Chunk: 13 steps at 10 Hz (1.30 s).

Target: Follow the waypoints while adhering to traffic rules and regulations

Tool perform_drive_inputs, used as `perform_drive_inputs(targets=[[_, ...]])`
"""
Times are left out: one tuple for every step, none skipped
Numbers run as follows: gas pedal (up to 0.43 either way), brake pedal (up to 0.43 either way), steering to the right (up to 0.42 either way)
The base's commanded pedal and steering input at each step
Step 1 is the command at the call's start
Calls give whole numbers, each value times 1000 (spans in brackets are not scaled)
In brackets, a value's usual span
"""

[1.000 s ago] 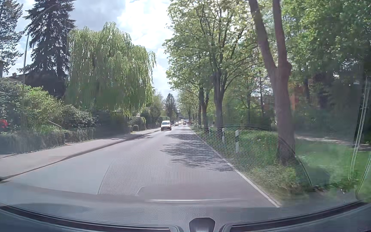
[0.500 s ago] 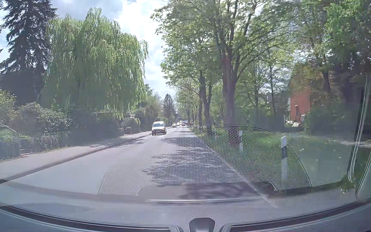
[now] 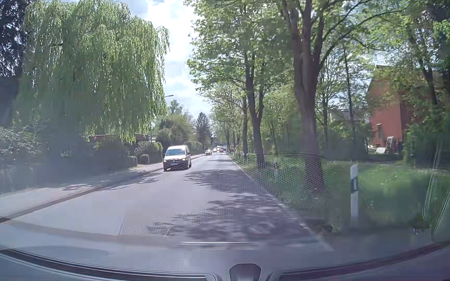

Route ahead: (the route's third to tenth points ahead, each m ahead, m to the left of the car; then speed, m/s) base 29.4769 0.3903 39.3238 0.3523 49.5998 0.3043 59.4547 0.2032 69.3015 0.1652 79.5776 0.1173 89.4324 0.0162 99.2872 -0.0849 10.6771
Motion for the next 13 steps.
perform_drive_inputs(targets=[[39, 0, -5], [39, 0, -5], [39, 0, -5], [28, 0, -5], [28, 0, -6], [28, 0, -6], [20, 0, -6], [20, 0, -6], [20, 0, -7], [20, 0, -6], [20, 0, -6], [8, 0, -7], [8, 0, -6]])
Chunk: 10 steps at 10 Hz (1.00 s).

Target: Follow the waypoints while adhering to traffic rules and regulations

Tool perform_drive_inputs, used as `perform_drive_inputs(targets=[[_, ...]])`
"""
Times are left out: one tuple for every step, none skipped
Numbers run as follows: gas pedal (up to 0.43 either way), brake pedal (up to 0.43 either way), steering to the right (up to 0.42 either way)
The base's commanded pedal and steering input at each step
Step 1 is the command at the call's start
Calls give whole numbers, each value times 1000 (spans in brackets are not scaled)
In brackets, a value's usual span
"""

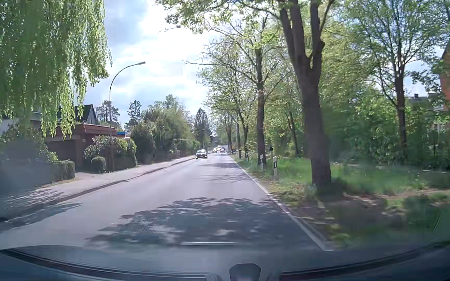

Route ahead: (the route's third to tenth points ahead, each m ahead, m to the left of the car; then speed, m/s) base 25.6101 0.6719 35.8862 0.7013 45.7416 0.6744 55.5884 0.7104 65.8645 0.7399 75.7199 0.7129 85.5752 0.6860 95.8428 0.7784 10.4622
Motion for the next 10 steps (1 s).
perform_drive_inputs(targets=[[8, 0, -6], [8, 0, -6], [8, 0, -6], [8, 0, -6], [8, 0, -6], [8, 0, -3], [8, 0, -1], [8, 0, -1], [8, 0, -3], [8, 0, -4]])
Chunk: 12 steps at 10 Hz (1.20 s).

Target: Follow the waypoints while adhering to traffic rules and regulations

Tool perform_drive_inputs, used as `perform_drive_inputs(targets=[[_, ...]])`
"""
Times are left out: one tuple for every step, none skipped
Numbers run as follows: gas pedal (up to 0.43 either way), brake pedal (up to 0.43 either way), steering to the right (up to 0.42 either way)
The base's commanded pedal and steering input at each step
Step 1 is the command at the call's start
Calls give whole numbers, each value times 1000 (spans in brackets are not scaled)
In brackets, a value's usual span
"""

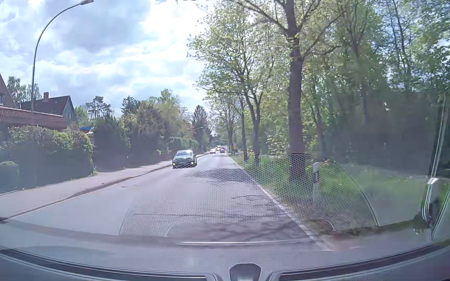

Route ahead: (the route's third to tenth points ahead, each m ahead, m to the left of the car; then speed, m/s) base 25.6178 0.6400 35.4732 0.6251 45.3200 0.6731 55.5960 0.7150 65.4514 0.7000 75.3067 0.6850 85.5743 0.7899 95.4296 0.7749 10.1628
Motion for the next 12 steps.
perform_drive_inputs(targets=[[8, 0, -6], [8, 0, -6], [8, 0, -6], [8, 0, -6], [8, 0, -6], [8, 0, -6], [8, 0, -6], [8, 0, -5], [8, 0, -4], [8, 0, -4], [8, 0, -4], [8, 0, -4]])
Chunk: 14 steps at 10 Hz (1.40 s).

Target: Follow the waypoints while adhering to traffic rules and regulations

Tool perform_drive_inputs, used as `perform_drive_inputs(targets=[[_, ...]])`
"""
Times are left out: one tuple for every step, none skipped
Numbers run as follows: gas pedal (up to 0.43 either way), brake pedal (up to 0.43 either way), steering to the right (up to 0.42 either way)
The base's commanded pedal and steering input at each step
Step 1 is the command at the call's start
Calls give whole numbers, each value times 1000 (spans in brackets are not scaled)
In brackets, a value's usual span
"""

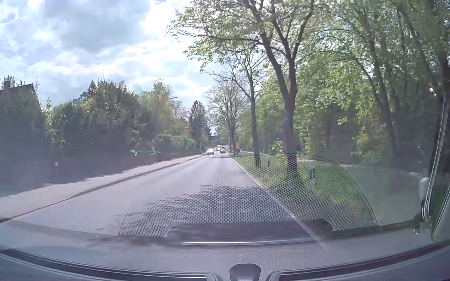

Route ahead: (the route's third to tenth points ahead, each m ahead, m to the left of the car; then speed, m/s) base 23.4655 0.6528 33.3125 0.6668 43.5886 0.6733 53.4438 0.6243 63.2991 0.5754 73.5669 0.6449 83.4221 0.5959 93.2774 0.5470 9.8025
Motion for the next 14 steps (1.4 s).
perform_drive_inputs(targets=[[8, 0, -4], [8, 0, -4], [8, 0, -4], [8, 0, -4], [8, 0, -4], [8, 0, -4], [8, 0, -4], [8, 0, -4], [8, 0, -4], [8, 0, -4], [8, 0, -4], [8, 0, -4], [0, 0, -3], [0, 0, -3]])
